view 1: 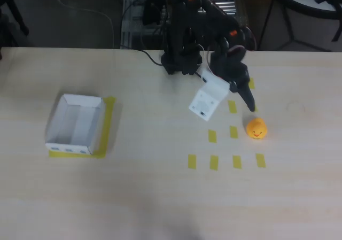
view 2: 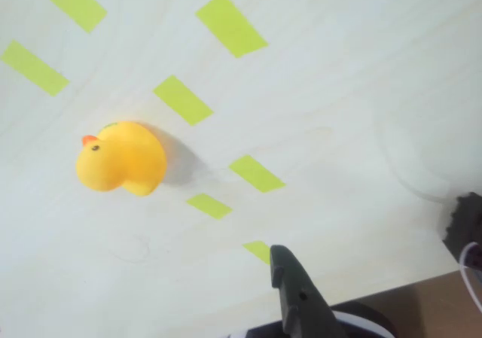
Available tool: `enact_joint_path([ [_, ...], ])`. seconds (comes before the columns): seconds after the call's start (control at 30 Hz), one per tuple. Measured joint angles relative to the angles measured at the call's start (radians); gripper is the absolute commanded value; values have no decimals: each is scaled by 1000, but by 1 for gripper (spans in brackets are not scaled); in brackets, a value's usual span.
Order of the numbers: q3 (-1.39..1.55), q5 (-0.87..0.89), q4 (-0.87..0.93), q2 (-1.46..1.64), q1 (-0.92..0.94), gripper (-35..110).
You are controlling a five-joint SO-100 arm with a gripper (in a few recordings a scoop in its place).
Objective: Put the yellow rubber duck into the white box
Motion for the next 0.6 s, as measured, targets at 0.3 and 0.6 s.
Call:
enact_joint_path([
  [0.3,-138,9,12,-213,-77,52],
  [0.6,-278,48,12,-425,-100,52],
])
